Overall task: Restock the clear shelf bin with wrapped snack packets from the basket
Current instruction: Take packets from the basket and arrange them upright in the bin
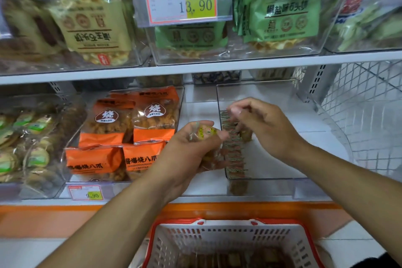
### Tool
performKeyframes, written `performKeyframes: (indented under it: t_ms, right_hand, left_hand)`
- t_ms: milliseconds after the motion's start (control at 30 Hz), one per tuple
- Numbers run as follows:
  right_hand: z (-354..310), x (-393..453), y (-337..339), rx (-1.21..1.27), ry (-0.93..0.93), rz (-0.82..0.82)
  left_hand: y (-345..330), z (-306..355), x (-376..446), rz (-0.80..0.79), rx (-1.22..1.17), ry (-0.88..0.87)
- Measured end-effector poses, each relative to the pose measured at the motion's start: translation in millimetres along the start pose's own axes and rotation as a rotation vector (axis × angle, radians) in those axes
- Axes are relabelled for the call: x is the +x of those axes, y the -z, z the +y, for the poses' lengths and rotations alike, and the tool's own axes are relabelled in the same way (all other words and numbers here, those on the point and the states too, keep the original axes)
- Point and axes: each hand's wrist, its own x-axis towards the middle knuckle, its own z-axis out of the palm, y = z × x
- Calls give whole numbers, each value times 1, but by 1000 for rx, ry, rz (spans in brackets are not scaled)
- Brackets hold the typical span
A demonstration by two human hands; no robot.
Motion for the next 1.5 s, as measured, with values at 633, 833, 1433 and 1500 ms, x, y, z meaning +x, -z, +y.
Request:
performKeyframes:
  t_ms: [633,833,1433,1500]
  right_hand:
    - [-36,-38,6,637,-251,-61]
    - [-36,-38,8,784,-373,-131]
    - [-37,-45,-14,718,-587,-133]
    - [-37,-46,-16,727,-576,-117]
  left_hand:
    - [9,19,-16,-254,159,-141]
    - [13,10,-10,-110,264,-314]
    - [4,13,-17,-93,87,-268]
    - [3,13,-16,-58,2,-227]
